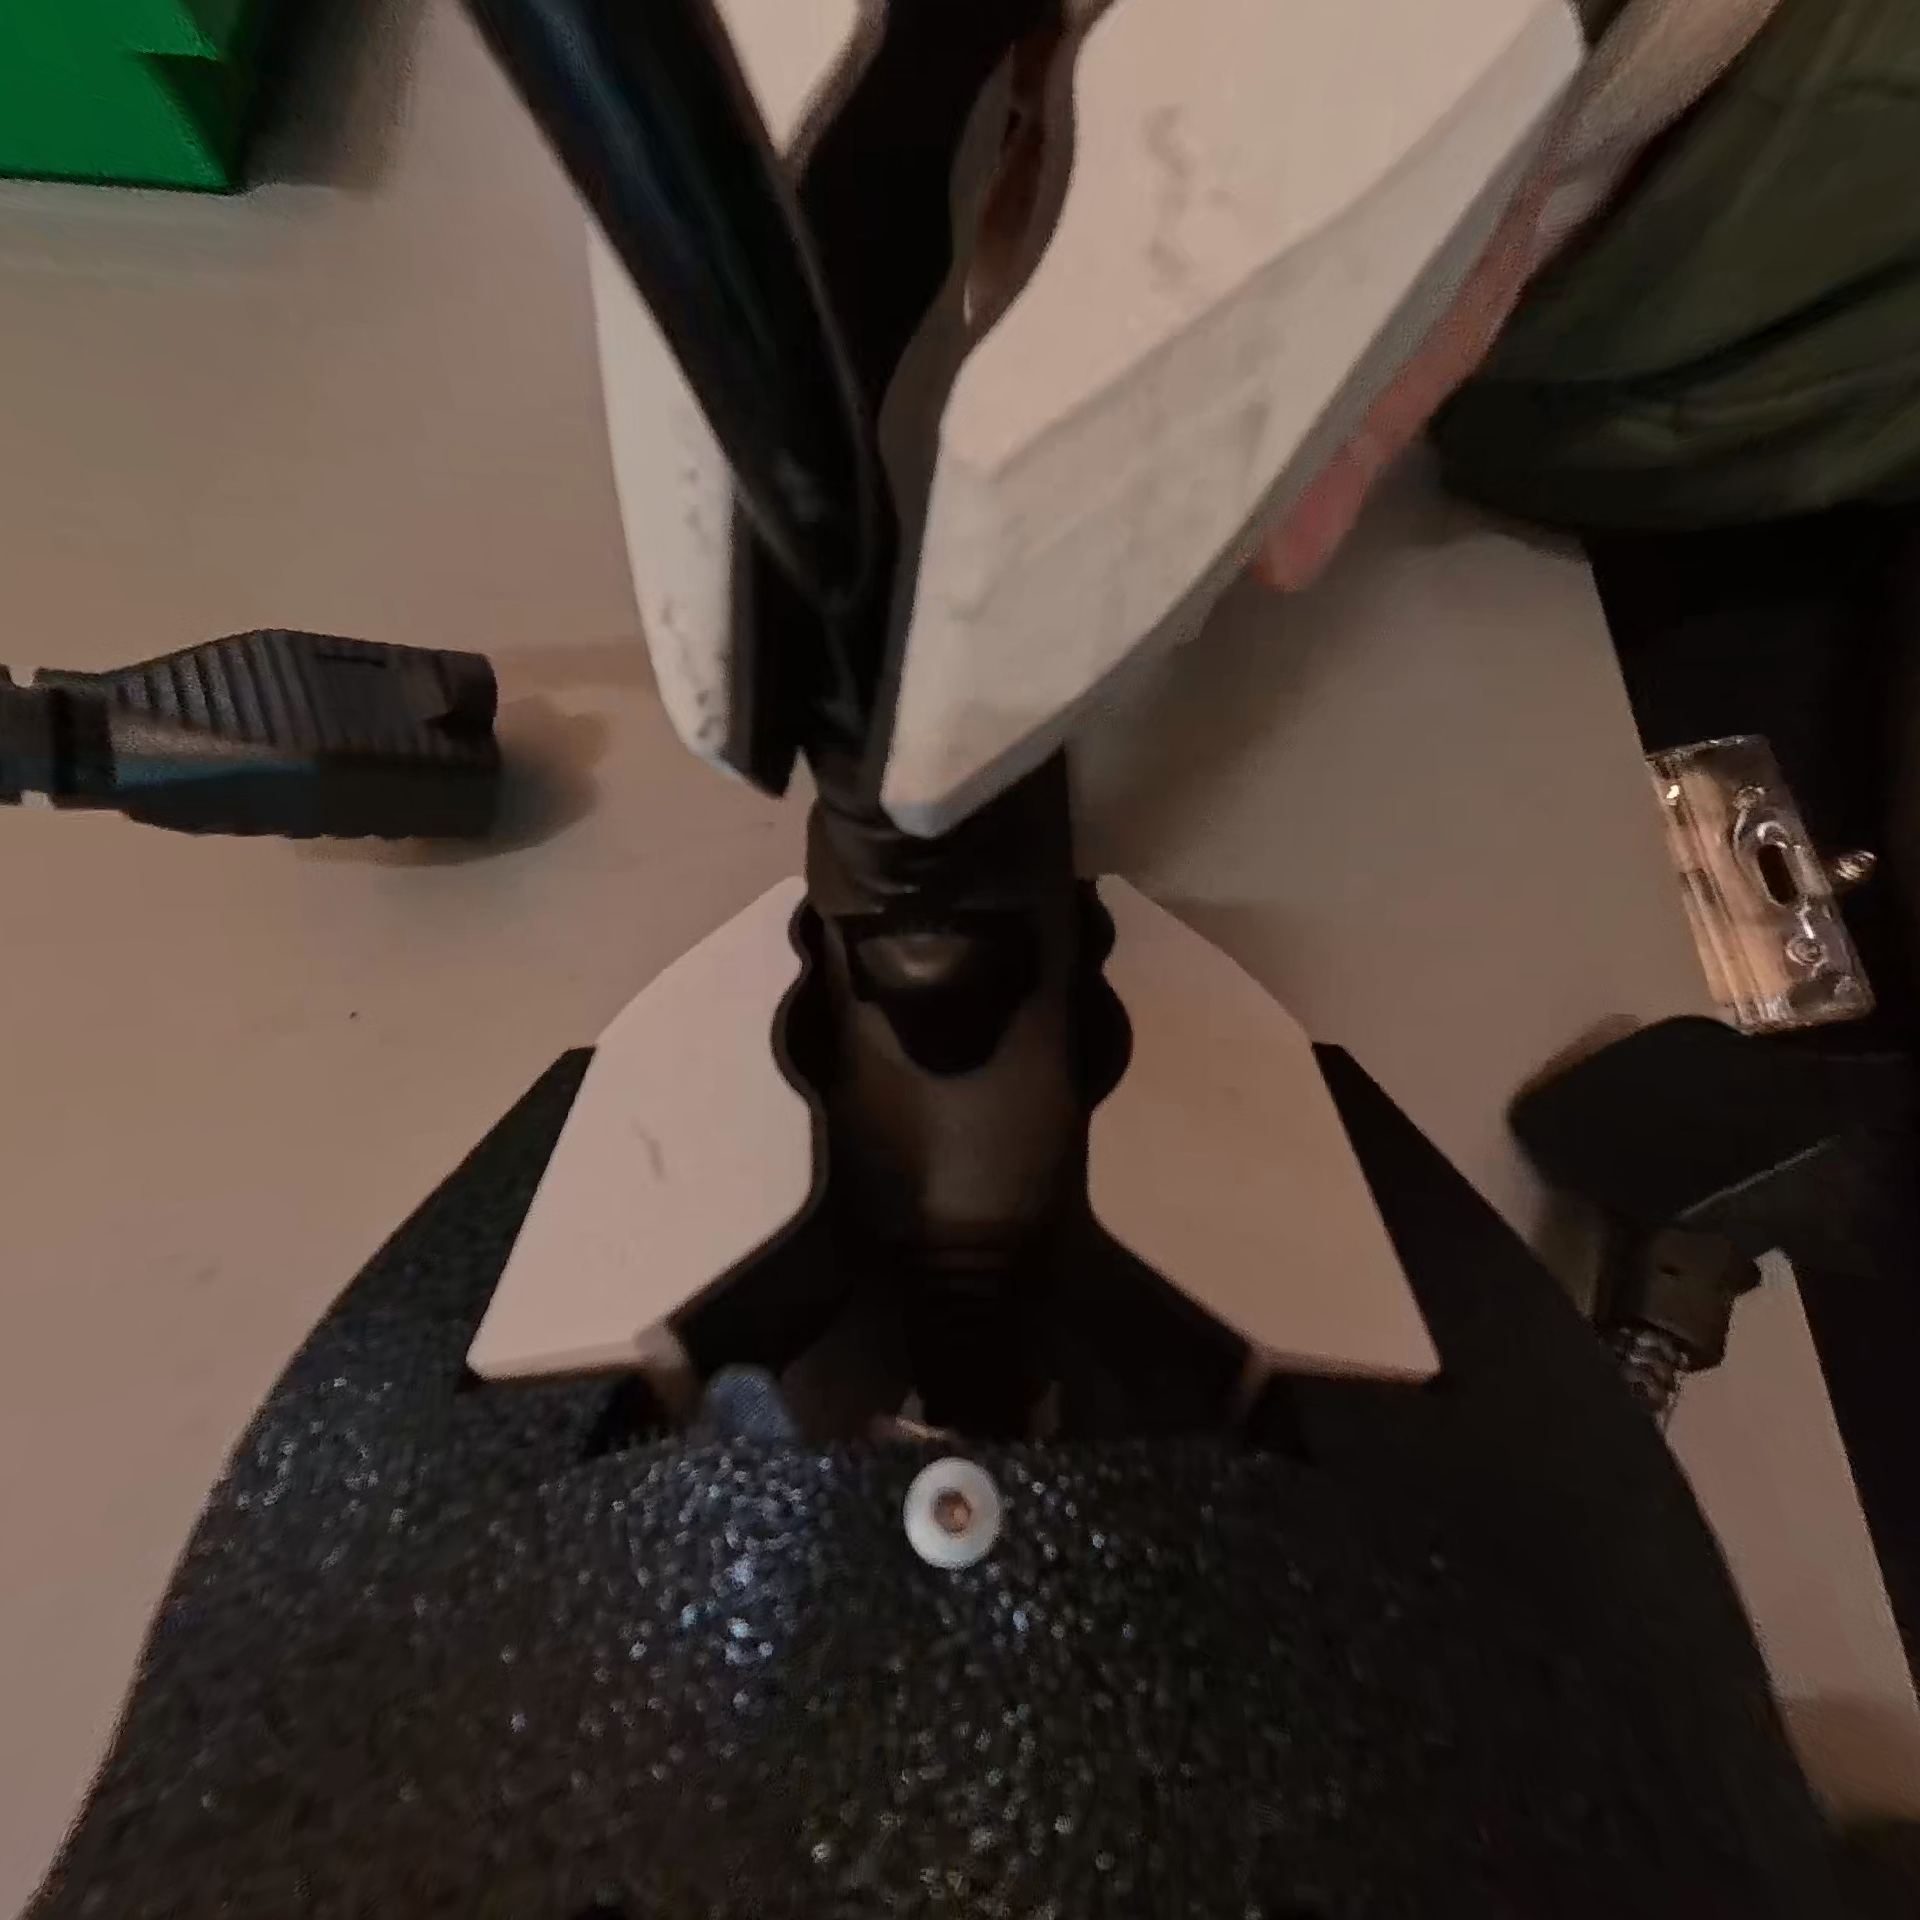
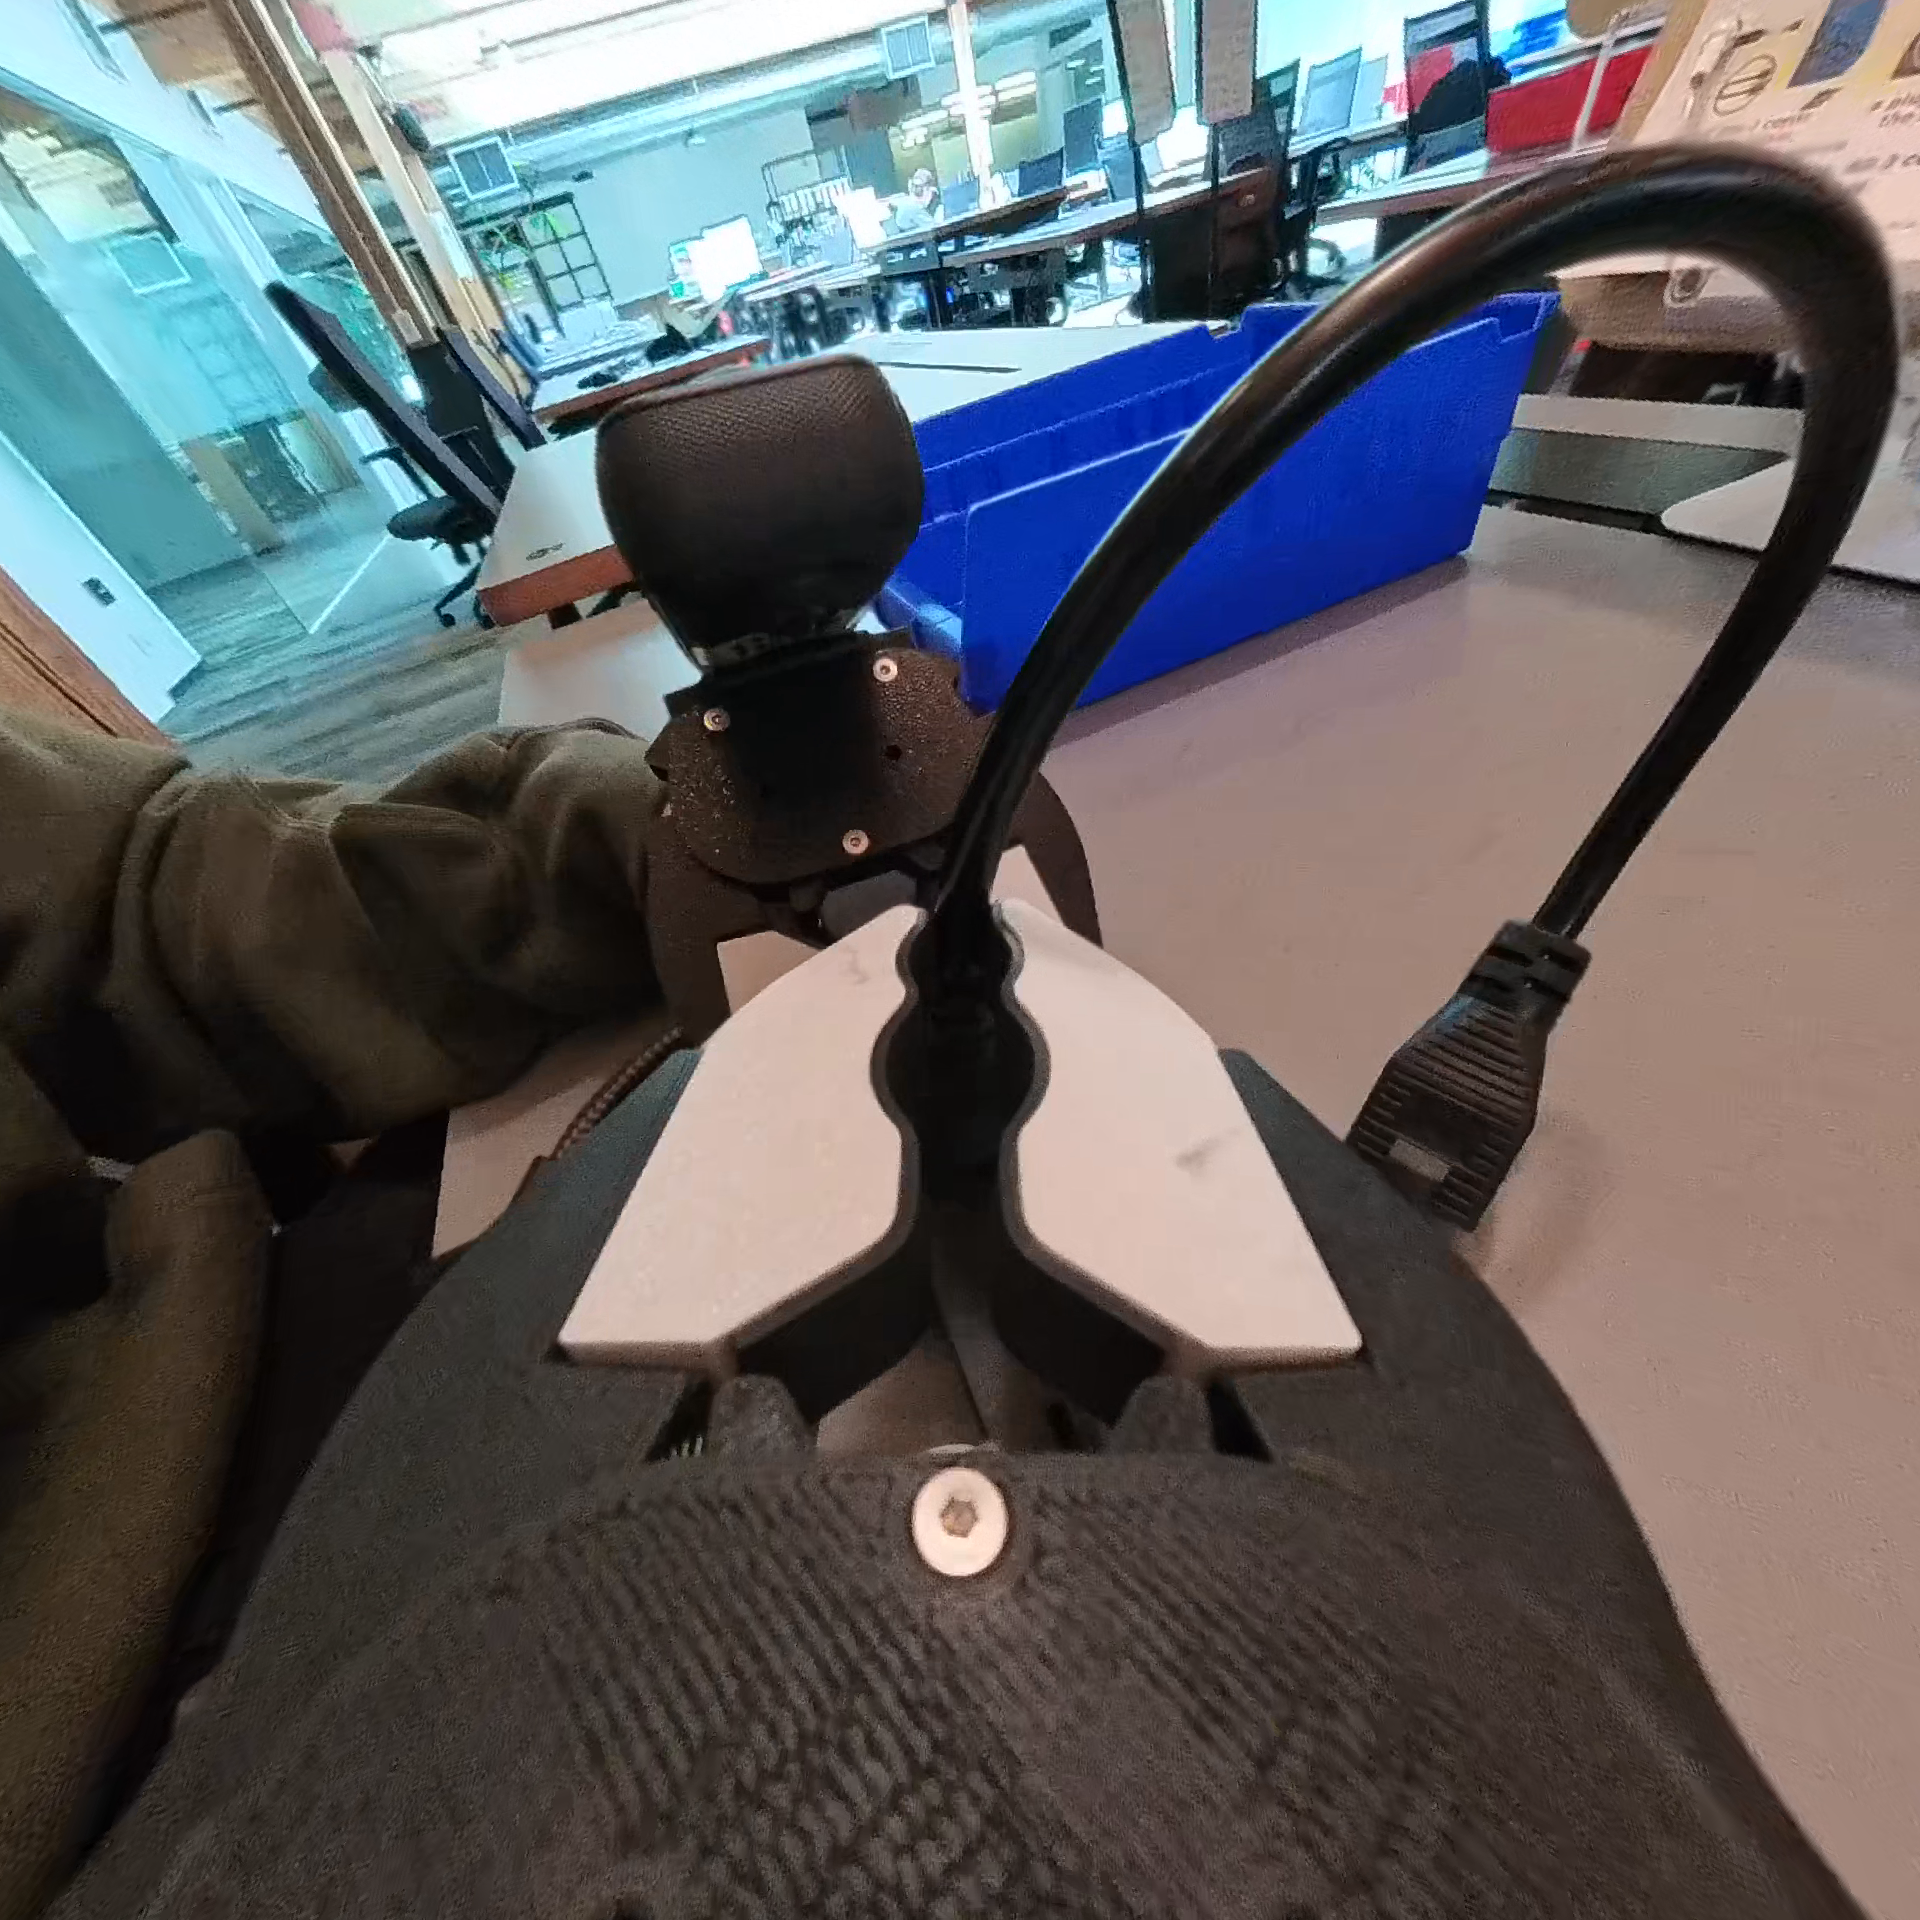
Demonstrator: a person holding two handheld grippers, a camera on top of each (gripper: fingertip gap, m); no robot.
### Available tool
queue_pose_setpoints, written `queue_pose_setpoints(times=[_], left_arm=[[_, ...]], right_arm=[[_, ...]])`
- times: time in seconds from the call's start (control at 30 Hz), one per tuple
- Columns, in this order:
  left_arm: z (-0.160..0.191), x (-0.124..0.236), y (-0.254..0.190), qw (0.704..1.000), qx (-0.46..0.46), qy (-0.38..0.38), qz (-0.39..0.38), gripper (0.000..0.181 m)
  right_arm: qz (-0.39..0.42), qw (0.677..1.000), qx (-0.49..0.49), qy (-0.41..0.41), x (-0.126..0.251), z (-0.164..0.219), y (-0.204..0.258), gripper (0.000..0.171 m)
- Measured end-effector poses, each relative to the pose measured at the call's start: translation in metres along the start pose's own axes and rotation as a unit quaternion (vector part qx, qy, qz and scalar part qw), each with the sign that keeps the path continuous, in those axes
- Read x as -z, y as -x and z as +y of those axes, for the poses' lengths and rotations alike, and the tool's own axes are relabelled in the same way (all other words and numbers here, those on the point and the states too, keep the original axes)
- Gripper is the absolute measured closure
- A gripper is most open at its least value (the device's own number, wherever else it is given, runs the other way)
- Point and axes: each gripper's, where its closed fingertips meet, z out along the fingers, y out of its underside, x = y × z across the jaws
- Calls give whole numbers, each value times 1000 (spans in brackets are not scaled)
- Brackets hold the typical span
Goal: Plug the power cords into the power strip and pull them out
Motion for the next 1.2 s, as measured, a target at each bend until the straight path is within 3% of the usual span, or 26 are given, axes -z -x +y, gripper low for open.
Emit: queue_pose_setpoints(times=[0.2, 0.43, 0.5, 0.6, 0.73, 1.2], left_arm=[[-1, 3, 2, 1000, -18, -10, -11, 136], [1, 3, 9, 1000, 7, -6, -20, 136], [2, 5, 6, 1000, -13, -6, -15, 136], [5, 2, 3, 1000, -24, 8, -12, 136], [1, 3, 3, 1000, -3, -5, -3, 136], [-3, 7, 12, 999, 13, -24, -30, 136]], right_arm=[[0, 996, 76, 50, 1, 1, 15, 163], [3, 999, 32, 6, -4, -3, 5, 163], [-4, 996, 83, 30, -5, 1, 19, 163], [-6, 996, 82, 31, 2, 5, 19, 164], [4, 999, 36, -1, -2, -4, 5, 163], [15, 993, 105, 48, -11, -10, 4, 164]])
